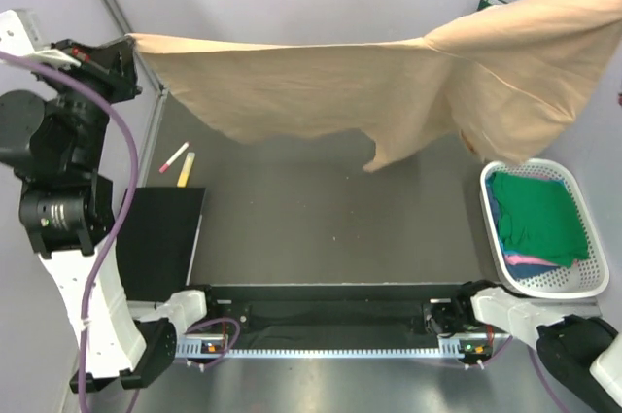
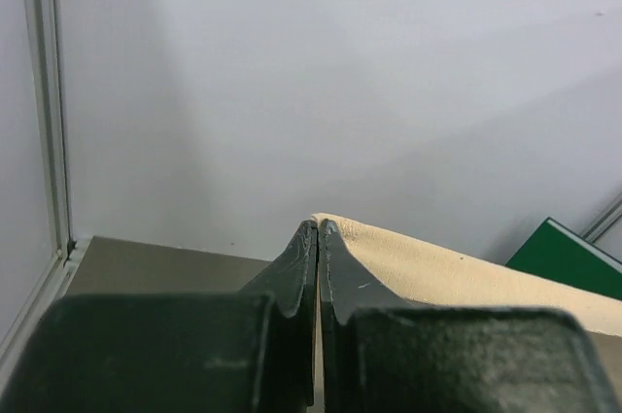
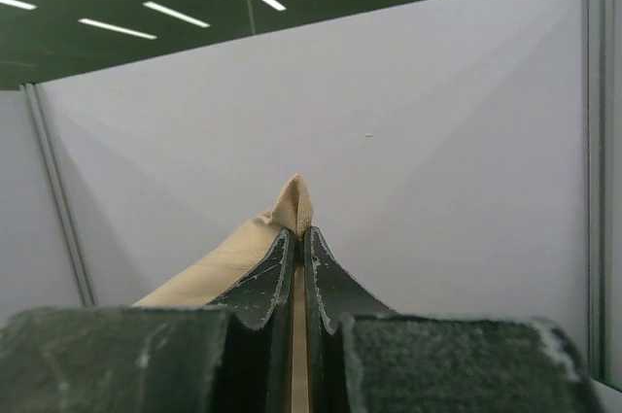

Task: Fold and stack the t-shirts
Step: Flatten out the tshirt

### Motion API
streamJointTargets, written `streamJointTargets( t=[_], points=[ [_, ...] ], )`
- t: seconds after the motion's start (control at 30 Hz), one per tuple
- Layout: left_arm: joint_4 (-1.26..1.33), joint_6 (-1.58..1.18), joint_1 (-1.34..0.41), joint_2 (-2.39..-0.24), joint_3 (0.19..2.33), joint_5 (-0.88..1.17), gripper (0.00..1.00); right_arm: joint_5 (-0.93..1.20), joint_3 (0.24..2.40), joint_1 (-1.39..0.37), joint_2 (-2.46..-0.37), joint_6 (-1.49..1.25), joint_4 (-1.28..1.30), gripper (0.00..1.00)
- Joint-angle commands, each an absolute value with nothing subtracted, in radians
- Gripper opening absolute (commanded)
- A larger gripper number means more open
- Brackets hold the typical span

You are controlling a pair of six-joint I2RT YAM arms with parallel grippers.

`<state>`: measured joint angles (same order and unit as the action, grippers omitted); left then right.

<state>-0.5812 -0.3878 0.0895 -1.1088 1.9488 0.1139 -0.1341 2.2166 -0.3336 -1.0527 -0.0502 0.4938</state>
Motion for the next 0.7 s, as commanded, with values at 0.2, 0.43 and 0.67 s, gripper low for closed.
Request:
streamJointTargets(
  t=[0.2, 0.43, 0.67],
  points=[
    [-0.588, -0.308, 0.026, -1.068, 2.02, -0.021, 0.0, -0.141, 2.303, -0.331, -0.992, -0.075, 0.512, 0.0],
    [-0.626, -0.282, 0.028, -1.186, 1.955, -0.012, 0.0, -0.255, 2.061, -0.33, -1.039, 0.052, 0.503, 0.0],
    [-0.578, -0.296, 0.029, -1.434, 1.721, 0.055, 0.0, -0.241, 1.561, -0.292, -1.152, 0.092, 0.324, 0.0]
  ],
)
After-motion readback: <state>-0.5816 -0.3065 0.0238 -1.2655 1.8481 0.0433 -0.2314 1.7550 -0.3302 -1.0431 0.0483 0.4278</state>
